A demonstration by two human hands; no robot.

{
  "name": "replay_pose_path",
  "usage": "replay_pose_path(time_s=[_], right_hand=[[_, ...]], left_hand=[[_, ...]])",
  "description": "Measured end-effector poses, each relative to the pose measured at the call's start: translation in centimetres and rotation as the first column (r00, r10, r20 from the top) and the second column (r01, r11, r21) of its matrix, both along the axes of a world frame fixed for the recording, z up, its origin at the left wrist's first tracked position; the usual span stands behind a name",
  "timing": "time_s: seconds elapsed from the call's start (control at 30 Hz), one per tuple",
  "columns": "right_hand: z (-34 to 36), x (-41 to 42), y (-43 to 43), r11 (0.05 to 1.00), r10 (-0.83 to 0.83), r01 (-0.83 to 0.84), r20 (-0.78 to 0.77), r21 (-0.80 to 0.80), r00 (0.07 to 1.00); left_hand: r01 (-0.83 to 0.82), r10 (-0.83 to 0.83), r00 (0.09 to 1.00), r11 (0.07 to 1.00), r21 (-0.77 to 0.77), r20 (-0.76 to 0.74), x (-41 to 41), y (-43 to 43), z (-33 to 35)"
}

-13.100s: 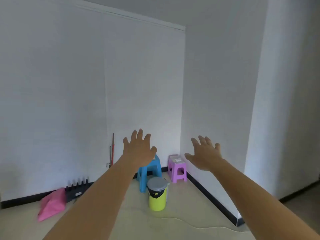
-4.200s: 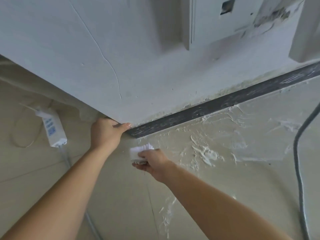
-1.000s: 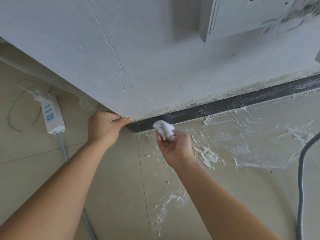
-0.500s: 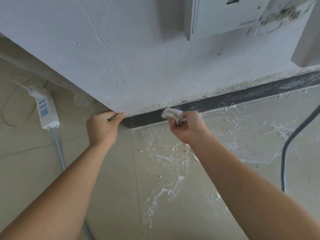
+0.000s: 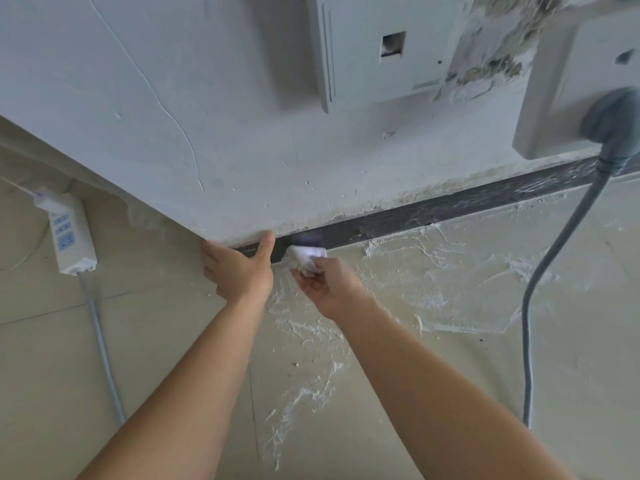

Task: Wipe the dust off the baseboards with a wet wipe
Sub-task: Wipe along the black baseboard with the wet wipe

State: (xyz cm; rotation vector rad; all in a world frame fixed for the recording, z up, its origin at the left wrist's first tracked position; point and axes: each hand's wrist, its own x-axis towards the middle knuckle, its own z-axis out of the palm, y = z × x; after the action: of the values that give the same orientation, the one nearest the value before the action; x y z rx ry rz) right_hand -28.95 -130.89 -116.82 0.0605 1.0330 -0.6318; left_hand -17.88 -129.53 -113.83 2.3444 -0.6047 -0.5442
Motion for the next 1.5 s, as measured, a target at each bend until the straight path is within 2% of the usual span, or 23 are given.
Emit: replay_pose_path(time_s=[0.2, 0.27, 0.4, 0.47, 0.53, 0.63, 0.7, 0.73, 0.83, 1.03, 1.1, 1.17, 1.2, 1.27, 1.33, 1.43, 1.5], right_hand=[[0.5, -4.8, -3.2, 0.994, -0.107, 0.106, -0.014, -0.033, 0.994], [0.3, -7.2, -3.5, 0.983, -0.176, 0.171, -0.066, -0.072, 0.982], [-1.7, -10.8, -3.6, 0.898, -0.440, 0.426, -0.211, -0.109, 0.873], [-2.0, -11.2, -2.6, 0.875, -0.484, 0.473, -0.256, -0.106, 0.837], [-1.5, -9.5, -1.0, 0.904, -0.427, 0.421, -0.201, -0.074, 0.882], [-1.0, -4.8, 1.3, 0.992, -0.118, 0.112, -0.146, -0.049, 0.982], [-1.0, -2.4, 1.6, 0.999, 0.023, -0.030, -0.208, -0.033, 0.978], [-0.8, -1.8, 1.3, 0.999, 0.033, -0.040, -0.217, -0.030, 0.976], [0.3, -3.2, -1.5, 0.995, -0.065, 0.054, -0.136, -0.083, 0.989], [1.1, -10.2, -4.0, 0.958, -0.222, 0.194, -0.114, -0.212, 0.968], [0.9, -12.2, -3.8, 0.911, -0.369, 0.344, -0.079, -0.227, 0.926], [0.5, -13.3, -3.4, 0.853, -0.512, 0.495, -0.078, -0.168, 0.855], [0.3, -13.3, -2.9, 0.845, -0.532, 0.520, -0.098, -0.128, 0.841], [-0.1, -11.6, -1.5, 0.914, -0.405, 0.400, -0.149, -0.062, 0.902], [-0.2, -8.7, -0.2, 0.988, -0.150, 0.145, -0.155, -0.046, 0.976], [-0.1, -4.6, 0.4, 0.991, 0.119, -0.128, -0.159, -0.049, 0.980], [0.1, -3.0, -0.3, 0.978, 0.187, -0.202, -0.217, -0.048, 0.958]], left_hand=[[-0.038, 0.037, 0.999, 0.999, 0.032, 0.018, 0.4, -0.5, -0.3], [-0.057, 0.056, 0.998, 0.998, 0.019, 0.010, 0.4, -0.6, -0.3], [-0.106, 0.106, 0.994, 0.994, 0.001, -0.009, 0.1, -0.6, -0.4], [-0.123, 0.123, 0.992, 0.992, -0.004, -0.011, -0.1, -0.6, -0.4], [-0.126, 0.126, 0.992, 0.992, -0.007, -0.004, -0.1, -0.6, -0.6], [-0.126, 0.126, 0.992, 0.992, -0.018, 0.008, -0.1, -0.4, -0.8], [-0.132, 0.133, 0.991, 0.991, -0.035, 0.017, 0.0, -0.3, -0.8], [-0.135, 0.136, 0.991, 0.990, -0.039, 0.018, 0.0, -0.2, -0.7], [-0.128, 0.129, 0.992, 0.991, -0.045, 0.010, -0.1, -0.4, -0.3], [-0.121, 0.122, 0.992, 0.992, -0.036, 0.015, 0.0, -0.6, 0.0], [-0.125, 0.126, 0.992, 0.991, -0.037, 0.015, -0.1, -0.6, 0.0], [-0.130, 0.130, 0.991, 0.991, -0.036, 0.010, -0.1, -0.5, -0.1], [-0.133, 0.134, 0.991, 0.991, -0.033, 0.007, -0.1, -0.4, -0.2], [-0.141, 0.141, 0.990, 0.990, -0.021, 0.011, -0.1, -0.2, -0.3], [-0.134, 0.134, 0.991, 0.991, -0.010, 0.014, -0.1, -0.2, -0.3], [-0.130, 0.129, 0.991, 0.991, 0.015, 0.021, 0.0, -0.3, -0.2], [-0.125, 0.125, 0.992, 0.991, 0.037, 0.019, 0.1, -0.4, -0.1]])
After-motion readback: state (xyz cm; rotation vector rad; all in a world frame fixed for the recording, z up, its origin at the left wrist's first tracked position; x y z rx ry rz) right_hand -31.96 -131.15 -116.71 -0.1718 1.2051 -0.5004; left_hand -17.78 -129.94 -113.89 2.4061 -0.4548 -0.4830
